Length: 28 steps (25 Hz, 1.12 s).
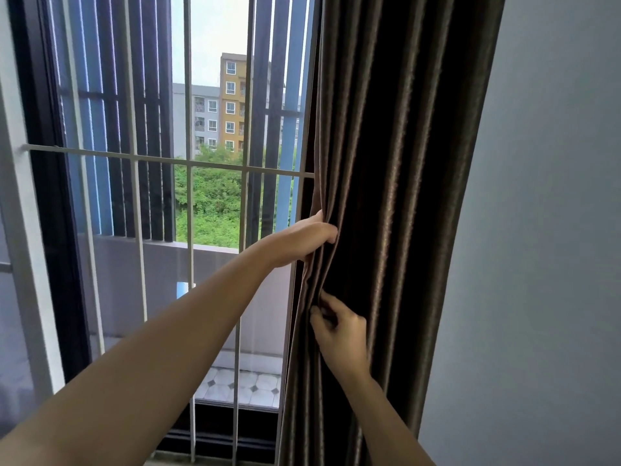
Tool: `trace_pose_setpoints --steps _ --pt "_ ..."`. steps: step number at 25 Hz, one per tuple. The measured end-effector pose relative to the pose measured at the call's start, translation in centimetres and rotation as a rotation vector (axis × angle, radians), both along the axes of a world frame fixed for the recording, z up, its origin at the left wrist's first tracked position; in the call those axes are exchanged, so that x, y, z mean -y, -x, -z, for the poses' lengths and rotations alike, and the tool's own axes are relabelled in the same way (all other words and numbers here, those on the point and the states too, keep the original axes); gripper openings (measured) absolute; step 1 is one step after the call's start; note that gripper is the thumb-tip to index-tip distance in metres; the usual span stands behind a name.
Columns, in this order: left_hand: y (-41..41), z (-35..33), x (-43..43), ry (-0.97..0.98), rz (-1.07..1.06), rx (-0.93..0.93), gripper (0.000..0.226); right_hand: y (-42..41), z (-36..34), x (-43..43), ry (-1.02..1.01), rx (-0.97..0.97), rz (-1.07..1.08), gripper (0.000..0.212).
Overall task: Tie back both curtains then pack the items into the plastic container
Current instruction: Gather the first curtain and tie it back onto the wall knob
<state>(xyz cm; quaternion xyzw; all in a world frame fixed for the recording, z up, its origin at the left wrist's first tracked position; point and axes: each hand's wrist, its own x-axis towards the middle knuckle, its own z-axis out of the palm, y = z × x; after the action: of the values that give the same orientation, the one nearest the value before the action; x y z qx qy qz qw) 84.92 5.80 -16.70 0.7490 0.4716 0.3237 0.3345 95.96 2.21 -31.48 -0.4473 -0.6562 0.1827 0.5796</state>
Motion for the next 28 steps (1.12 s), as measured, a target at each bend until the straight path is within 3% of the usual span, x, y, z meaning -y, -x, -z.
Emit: trace_pose_setpoints --steps 2,3,5,7,9,13,17,19,24,28 --pt "-0.2 -0.1 0.3 -0.033 -0.004 -0.016 0.026 0.0 0.2 0.4 0.05 0.059 -0.05 0.038" --pt "-0.4 -0.1 0.3 -0.065 -0.016 -0.053 0.033 -0.2 0.2 0.6 0.038 0.113 -0.043 0.037" --pt "-0.5 -0.1 -0.1 -0.113 -0.064 -0.085 0.043 -0.9 -0.4 0.5 -0.177 0.248 0.171 0.032" --pt "-0.4 0.2 -0.3 -0.103 -0.072 -0.074 0.048 -1.5 -2.0 0.0 -0.395 0.209 0.427 0.036" --pt "-0.2 0.4 -0.6 -0.096 -0.034 -0.064 0.056 -1.9 -4.8 -0.7 -0.43 0.09 0.502 0.049" --pt "-0.2 0.4 -0.3 -0.08 -0.02 -0.046 0.059 -2.2 -10.2 -2.1 -0.22 0.02 0.36 0.075" --pt "0.0 0.4 -0.3 -0.081 -0.031 -0.054 0.053 -1.7 -7.1 -1.8 -0.102 0.175 0.309 0.048" --pt "0.1 0.4 -0.6 -0.08 -0.054 -0.058 0.055 -1.3 -3.8 -0.9 -0.048 0.144 0.213 0.037" --pt "0.1 0.4 0.0 -0.092 -0.051 -0.041 0.058 -1.0 1.1 0.1 0.058 -0.024 0.056 0.036" --pt "-0.4 0.2 0.9 -0.055 -0.019 0.01 0.056 -0.7 1.7 0.0 0.048 -0.051 0.012 0.037"
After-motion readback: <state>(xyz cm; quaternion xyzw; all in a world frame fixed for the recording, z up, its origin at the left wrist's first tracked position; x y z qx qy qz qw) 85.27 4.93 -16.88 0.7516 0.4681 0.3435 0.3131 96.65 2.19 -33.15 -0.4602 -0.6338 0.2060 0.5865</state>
